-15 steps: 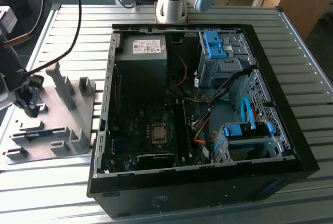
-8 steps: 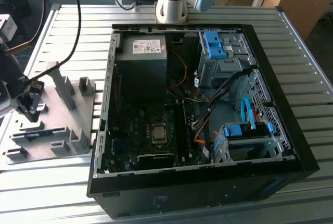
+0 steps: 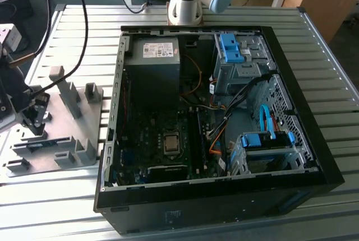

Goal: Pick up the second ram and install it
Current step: 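Reach for the second ram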

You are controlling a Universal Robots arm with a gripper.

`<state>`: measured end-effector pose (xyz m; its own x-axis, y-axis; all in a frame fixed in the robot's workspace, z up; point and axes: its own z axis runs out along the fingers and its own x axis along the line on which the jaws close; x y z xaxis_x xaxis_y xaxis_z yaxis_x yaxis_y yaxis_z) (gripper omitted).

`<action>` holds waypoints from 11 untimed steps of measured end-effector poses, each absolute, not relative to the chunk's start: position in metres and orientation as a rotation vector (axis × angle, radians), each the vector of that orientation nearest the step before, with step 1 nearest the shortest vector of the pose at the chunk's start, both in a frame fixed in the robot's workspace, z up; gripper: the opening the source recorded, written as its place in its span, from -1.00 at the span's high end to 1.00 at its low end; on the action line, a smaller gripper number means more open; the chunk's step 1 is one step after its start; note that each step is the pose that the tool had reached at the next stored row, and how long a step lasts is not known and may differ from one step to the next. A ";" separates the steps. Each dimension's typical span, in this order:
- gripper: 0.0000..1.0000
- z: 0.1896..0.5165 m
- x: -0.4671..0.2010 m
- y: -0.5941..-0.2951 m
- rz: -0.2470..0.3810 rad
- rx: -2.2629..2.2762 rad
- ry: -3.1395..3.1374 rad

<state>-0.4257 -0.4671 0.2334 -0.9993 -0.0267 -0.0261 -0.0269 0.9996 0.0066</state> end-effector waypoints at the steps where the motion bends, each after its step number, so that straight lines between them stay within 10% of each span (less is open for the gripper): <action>1: 0.80 0.231 -0.426 -0.467 0.011 -0.042 3.115; 11: 0.80 0.223 -0.427 -0.467 0.011 -0.042 3.115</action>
